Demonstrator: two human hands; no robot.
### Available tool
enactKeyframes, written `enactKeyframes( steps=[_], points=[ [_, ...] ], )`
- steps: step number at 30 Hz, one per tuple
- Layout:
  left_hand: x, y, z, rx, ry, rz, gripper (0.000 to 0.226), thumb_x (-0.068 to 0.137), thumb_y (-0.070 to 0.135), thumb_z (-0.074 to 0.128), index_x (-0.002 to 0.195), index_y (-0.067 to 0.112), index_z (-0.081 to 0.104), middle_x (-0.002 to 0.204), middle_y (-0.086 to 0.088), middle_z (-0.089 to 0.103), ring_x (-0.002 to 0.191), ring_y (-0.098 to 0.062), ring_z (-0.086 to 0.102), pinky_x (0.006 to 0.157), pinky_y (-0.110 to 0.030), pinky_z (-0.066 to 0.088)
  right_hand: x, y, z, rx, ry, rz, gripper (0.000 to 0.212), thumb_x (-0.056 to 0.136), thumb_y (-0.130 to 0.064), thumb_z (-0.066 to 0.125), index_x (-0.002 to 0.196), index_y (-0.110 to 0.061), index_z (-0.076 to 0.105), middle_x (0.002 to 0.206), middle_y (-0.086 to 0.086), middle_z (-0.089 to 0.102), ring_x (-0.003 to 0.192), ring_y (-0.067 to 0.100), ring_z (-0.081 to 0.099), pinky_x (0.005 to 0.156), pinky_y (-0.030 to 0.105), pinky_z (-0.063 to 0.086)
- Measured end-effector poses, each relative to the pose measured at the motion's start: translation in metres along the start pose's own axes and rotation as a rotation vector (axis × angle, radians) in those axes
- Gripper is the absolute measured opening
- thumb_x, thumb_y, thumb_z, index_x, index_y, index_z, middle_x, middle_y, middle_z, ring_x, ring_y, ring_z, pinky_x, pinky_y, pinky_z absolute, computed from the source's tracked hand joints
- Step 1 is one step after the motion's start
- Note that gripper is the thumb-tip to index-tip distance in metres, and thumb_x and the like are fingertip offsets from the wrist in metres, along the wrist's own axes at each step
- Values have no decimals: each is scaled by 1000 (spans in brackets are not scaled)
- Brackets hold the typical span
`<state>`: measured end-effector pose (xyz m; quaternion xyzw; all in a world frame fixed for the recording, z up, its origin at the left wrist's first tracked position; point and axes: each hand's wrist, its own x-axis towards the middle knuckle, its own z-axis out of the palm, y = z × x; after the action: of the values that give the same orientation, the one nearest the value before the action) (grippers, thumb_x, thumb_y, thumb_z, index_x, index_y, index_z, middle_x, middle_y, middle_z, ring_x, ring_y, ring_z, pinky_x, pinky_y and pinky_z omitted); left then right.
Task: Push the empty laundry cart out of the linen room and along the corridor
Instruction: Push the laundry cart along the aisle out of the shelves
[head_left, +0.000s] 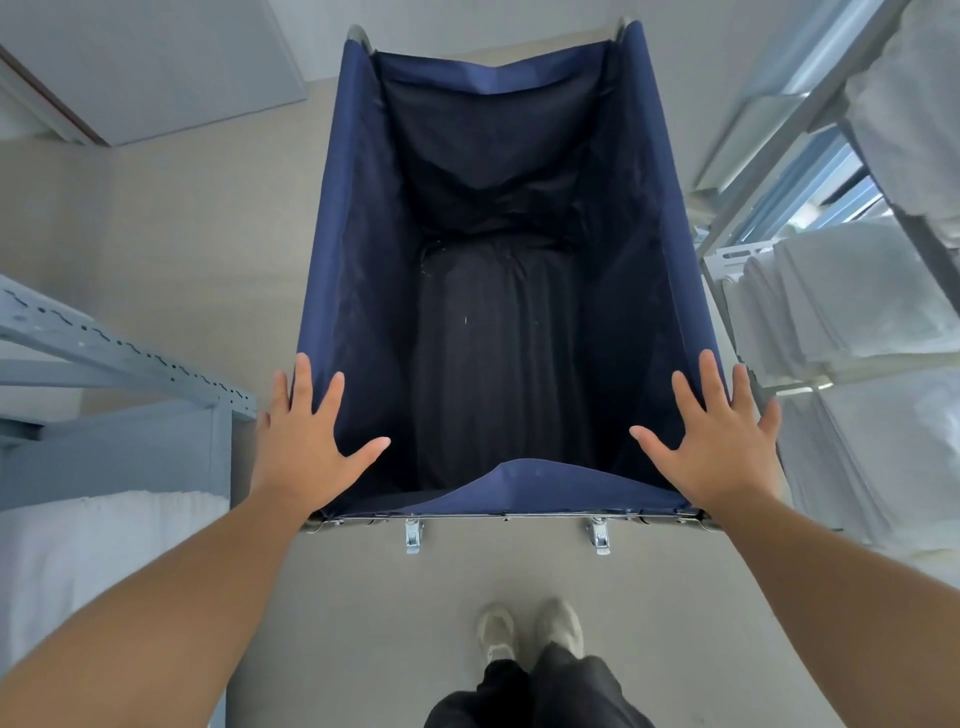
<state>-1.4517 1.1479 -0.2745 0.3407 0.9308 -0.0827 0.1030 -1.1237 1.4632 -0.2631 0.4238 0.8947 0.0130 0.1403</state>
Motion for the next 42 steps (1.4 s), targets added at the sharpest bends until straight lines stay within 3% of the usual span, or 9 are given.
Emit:
enactKeyframes(
  steps=[18,42],
  points=[
    [93,13,-30,12,-24,-36,113,74,96,18,162,26,14,171,-13,-11,157,-42,0,119,-60,29,107,-7,-34,26,-20,-27,94,84,-82,7,156,-25,31,171,6,7,154,39,12,116,64,23],
    [235,2,-65,-10,-1,-47,108,77,90,28,161,23,19,171,-13,-4,156,-43,5,116,-60,33,248,-40,-65,15,-6,-35,90,87,-82,14,158,-28,25,171,5,-1,156,38,10,118,64,21]
  ],
)
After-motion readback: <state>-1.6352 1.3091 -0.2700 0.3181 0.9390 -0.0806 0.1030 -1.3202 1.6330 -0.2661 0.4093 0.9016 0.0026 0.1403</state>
